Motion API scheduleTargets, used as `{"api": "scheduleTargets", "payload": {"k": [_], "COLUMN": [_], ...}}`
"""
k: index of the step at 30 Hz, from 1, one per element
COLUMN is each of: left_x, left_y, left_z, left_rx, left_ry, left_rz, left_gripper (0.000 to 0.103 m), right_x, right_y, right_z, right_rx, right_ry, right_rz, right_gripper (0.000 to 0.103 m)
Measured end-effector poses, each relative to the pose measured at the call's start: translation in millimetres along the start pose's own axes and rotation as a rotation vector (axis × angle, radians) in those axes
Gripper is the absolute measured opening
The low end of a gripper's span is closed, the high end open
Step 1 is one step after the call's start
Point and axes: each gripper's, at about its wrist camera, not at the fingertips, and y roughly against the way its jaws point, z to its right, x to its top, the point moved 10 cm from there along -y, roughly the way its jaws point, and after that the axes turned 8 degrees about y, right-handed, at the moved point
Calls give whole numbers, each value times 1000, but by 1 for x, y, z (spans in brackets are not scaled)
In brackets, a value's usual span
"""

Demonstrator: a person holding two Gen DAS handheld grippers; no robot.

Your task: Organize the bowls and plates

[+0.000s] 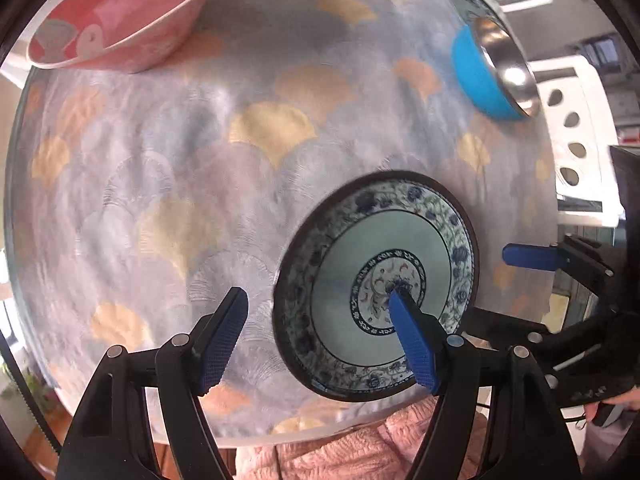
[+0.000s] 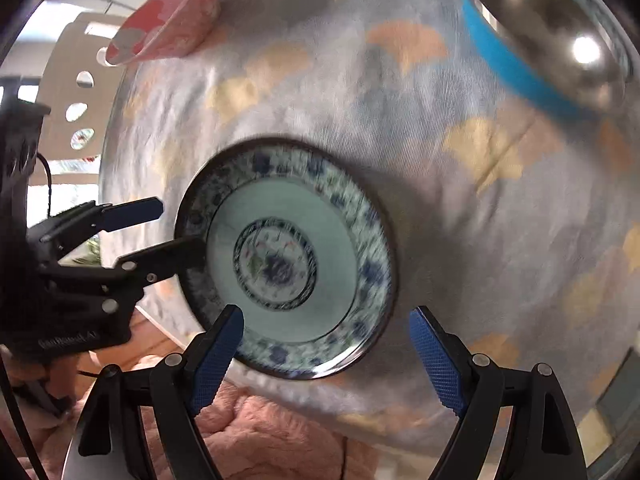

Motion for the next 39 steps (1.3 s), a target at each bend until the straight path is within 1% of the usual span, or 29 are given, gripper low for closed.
{"api": "scheduleTargets", "payload": {"k": [2, 3, 4, 6, 7, 9, 10, 12, 14, 18, 21, 24, 27, 29, 30, 32, 35, 37, 39], "left_x": [8, 11, 14, 22, 25, 37, 44, 58, 74, 111, 138, 168, 198, 216, 224, 240, 257, 264, 266], "left_y": [8, 11, 13, 16, 18, 26, 30, 38, 46, 63, 74, 84, 84, 76, 71, 60, 39, 19, 6], "left_z": [-2, -7, -10, -11, -12, -8, -7, -2, 6, 23, 45, 68, 96, 118, 127, 148, 172, 184, 187], "left_rx": [11, 20, 39, 64, 68, 76, 80, 69, 52, 50, 33, 4, 0, -18, -26, -32, -14, -1, 8], "left_ry": [7, 15, 33, 58, 65, 80, 89, 106, 119, 120, 115, 109, 91, 85, 80, 64, 44, 36, 37], "left_rz": [22, 22, 11, -2, 0, 18, 26, 35, 48, 93, 127, 161, 187, 190, 189, 190, 180, 164, 139], "left_gripper": [71, 71, 71, 71, 71, 71, 71, 71, 71, 71, 71, 71, 71, 71, 71, 71, 71, 71, 71], "right_x": [6, 8, 11, 17, 21, 30, 33, 42, 54, 77, 96, 111, 123, 132, 135, 138, 135, 132, 131], "right_y": [8, 11, 14, 20, 25, 36, 43, 57, 78, 118, 147, 171, 193, 200, 203, 205, 194, 176, 160], "right_z": [-3, -5, -6, -5, -4, -2, 0, 3, 8, 29, 54, 86, 125, 150, 168, 200, 246, 274, 294], "right_rx": [48, 75, 77, 48, 47, 57, 49, 32, 38, 13, -20, -44, -48, -48, -54, -73, -86, -73, -65], "right_ry": [-3, -5, 10, 46, 57, 77, 92, 116, 137, 157, 153, 121, 58, 4, -34, -96, -203, -266, -302], "right_rz": [28, 29, 29, 35, 43, 62, 72, 96, 138, 217, 272, 321, 379, 412, 430, 452, 473, 450, 426], "right_gripper": [84, 84, 84, 84, 84, 84, 84, 84, 84, 84, 84, 84, 84, 84, 84, 84, 84, 84, 77]}}
